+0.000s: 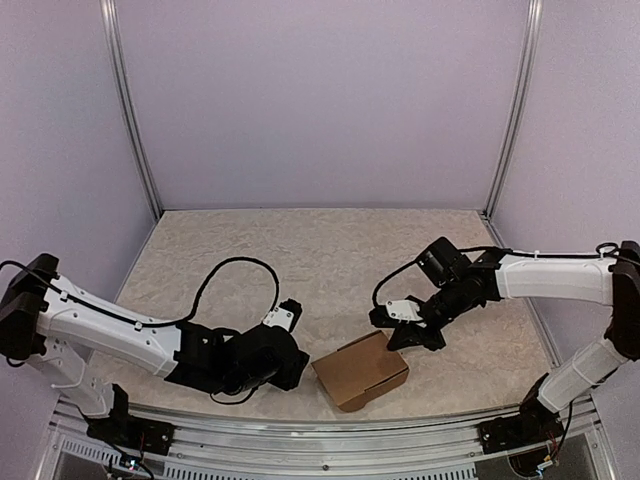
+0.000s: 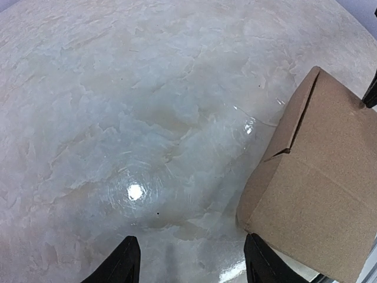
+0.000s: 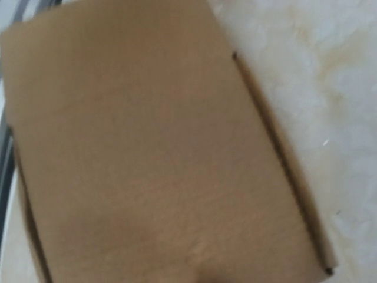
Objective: Fold the paper box
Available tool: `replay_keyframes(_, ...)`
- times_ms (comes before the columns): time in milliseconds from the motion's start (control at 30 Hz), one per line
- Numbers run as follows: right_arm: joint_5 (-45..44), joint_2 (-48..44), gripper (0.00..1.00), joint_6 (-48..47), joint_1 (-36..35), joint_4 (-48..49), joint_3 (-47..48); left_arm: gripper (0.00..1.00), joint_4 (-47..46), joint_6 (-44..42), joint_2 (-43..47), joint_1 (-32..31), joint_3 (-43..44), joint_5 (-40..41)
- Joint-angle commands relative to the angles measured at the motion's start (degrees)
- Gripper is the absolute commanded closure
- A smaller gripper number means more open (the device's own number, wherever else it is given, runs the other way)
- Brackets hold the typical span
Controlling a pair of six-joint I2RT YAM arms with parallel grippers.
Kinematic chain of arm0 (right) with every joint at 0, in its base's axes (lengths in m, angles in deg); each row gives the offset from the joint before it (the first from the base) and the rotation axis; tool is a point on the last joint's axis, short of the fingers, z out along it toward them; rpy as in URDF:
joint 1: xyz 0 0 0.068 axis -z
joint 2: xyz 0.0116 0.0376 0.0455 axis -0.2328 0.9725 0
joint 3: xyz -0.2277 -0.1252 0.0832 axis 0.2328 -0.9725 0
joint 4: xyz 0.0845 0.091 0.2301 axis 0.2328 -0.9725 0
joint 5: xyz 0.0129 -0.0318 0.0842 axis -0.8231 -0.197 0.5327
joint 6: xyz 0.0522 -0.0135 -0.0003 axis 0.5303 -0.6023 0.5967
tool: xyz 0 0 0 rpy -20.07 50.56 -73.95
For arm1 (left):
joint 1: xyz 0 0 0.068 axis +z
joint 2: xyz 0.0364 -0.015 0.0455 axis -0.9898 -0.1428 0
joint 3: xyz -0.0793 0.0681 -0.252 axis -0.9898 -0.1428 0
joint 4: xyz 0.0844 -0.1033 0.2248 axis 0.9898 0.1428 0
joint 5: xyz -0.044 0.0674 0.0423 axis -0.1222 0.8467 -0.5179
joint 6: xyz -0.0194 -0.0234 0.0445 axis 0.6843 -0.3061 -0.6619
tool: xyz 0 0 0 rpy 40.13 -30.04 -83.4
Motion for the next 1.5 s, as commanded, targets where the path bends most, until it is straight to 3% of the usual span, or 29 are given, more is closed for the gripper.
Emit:
replay_keyframes(0, -3.1, 2.51, 0.99, -3.01, 0.26, -2.04, -0.77, 0.41, 3.71, 2.34, -0.31, -0.72, 0.06, 1.51)
replay_keyframes(267, -4.46, 6.0, 0.99, -7.44, 6.79, -3.63, -0.9, 0.42, 6.96, 8.54, 3.72, -1.62, -5.32, 3.36)
replay_keyframes(400, -4.53, 6.87, 0.98, -8.99, 9.4, -3.56, -1.18, 0.42, 3.95, 9.65, 4.75, -1.67, -7.72, 4.16)
replay_keyframes(533, -3.18, 7.96, 0.98, -8.46, 10.48, -2.34, -1.47, 0.41, -6.68, 3.14, 1.48, -1.63, -9.48, 4.28)
replay_keyframes(667, -0.39, 8.07, 0.97, -7.66, 12.88, -2.82, -0.72, 0.41, -18.67, -10.78, -5.65, 0.03, -6.11, 2.58)
replay_keyframes(833, 3.04, 6.89, 0.96, -7.23, 16.34, -4.37, -0.36, 0.45, -16.66, -15.76, -16.4, 4.84, 4.76, -4.28)
replay_keyframes(933, 4.23, 5.14, 0.95, -6.22, 16.31, -4.55, 0.07, 0.45, -16.83, -16.14, -18.15, 4.08, 5.05, -2.99)
replay_keyframes(1133, 7.09, 0.01, 0.93, -1.13, 14.25, -3.66, 5.61, 0.45, -10.91, -12.85, -14.51, 1.58, 2.78, -0.22)
replay_keyframes(1300, 4.77, 0.99, 0.91, 0.75, 6.86, -3.36, 9.11, 0.44, -5.72, -2.51, -11.04, 1.34, -1.14, 1.86)
replay_keyframes(1367, 3.84, 3.24, 0.91, 1.27, 4.66, -3.23, 9.04, 0.39, -7.27, 0.53, -7.55, 2.27, -4.06, 1.03)
replay_keyframes(1467, 4.02, 6.46, 0.93, 1.43, 4.0, -3.99, 8.63, 0.35, -17.57, 3.43, -0.9, 6.41, -10.49, -6.15)
